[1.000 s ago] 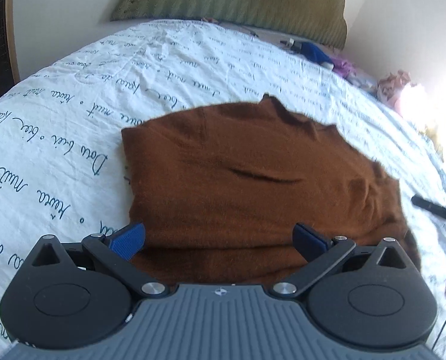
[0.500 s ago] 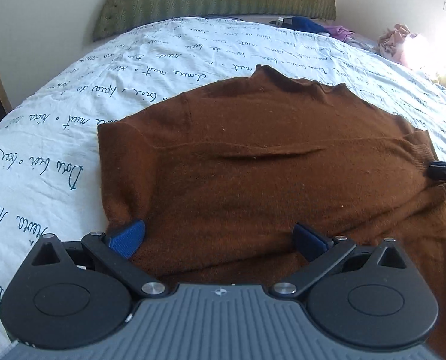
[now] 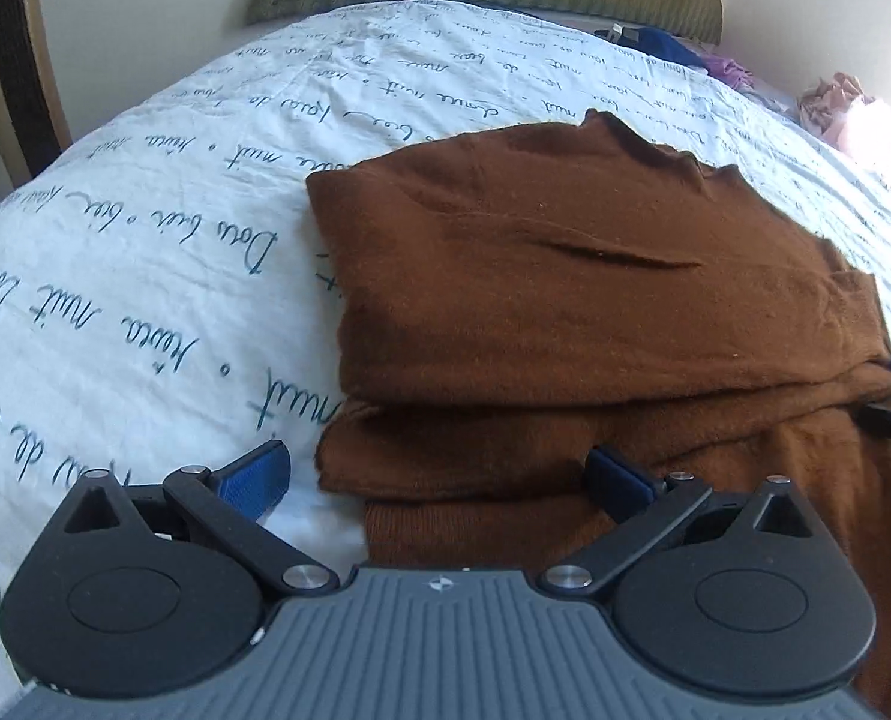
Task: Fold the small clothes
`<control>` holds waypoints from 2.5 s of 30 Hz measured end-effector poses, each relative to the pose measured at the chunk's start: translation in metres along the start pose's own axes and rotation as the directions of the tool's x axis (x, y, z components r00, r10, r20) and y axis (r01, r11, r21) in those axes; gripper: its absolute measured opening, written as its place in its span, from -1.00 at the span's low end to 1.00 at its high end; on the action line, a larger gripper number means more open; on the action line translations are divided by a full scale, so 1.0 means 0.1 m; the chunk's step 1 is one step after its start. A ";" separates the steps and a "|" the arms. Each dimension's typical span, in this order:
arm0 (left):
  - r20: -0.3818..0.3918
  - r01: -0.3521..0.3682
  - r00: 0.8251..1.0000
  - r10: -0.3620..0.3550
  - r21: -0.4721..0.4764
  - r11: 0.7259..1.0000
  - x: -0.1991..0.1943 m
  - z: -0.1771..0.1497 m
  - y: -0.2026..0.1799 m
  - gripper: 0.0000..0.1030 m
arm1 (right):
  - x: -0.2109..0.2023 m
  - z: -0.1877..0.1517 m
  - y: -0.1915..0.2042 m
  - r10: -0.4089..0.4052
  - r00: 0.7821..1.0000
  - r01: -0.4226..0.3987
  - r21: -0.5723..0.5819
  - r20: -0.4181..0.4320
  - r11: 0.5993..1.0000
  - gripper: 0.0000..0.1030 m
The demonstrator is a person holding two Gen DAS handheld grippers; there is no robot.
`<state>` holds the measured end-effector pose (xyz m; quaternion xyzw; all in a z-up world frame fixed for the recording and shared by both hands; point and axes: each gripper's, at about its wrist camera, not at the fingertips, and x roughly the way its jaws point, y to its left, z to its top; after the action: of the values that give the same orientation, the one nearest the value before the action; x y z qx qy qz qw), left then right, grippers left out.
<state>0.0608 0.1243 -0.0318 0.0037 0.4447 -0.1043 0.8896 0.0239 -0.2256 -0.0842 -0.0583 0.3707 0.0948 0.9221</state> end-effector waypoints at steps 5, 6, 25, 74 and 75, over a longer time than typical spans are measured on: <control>0.028 0.170 0.985 -0.168 -0.126 0.977 -0.51 -0.38 0.32 1.00 | -0.78 -0.49 -0.43 0.109 0.990 -0.131 0.289 0.088 0.948 0.85; 0.012 0.215 0.976 -0.215 -0.150 0.965 -0.54 -0.47 0.37 1.00 | -0.78 -0.49 -0.43 0.109 0.990 -0.131 0.289 0.088 0.948 0.85; -0.030 0.265 0.958 -0.286 -0.300 0.917 -0.45 -0.81 0.78 -0.75 | -1.04 -0.78 -0.55 0.072 0.991 -0.108 0.349 0.115 0.931 -0.94; 0.144 0.557 0.817 -0.558 -0.442 0.703 -0.84 -2.27 0.63 0.93 | -2.02 -1.75 1.63 -0.031 0.986 0.071 -0.242 0.165 0.968 0.58; 0.149 0.564 0.812 -0.565 -0.452 0.691 -0.81 -2.26 0.63 0.93 | -2.02 -1.75 1.63 -0.031 0.986 0.071 -0.242 0.165 0.968 0.53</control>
<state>-0.1534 0.2233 -0.1096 -0.3512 0.4365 -0.2599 0.7865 -0.2719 -0.1247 -0.0754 -0.1743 0.2793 0.1205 0.9365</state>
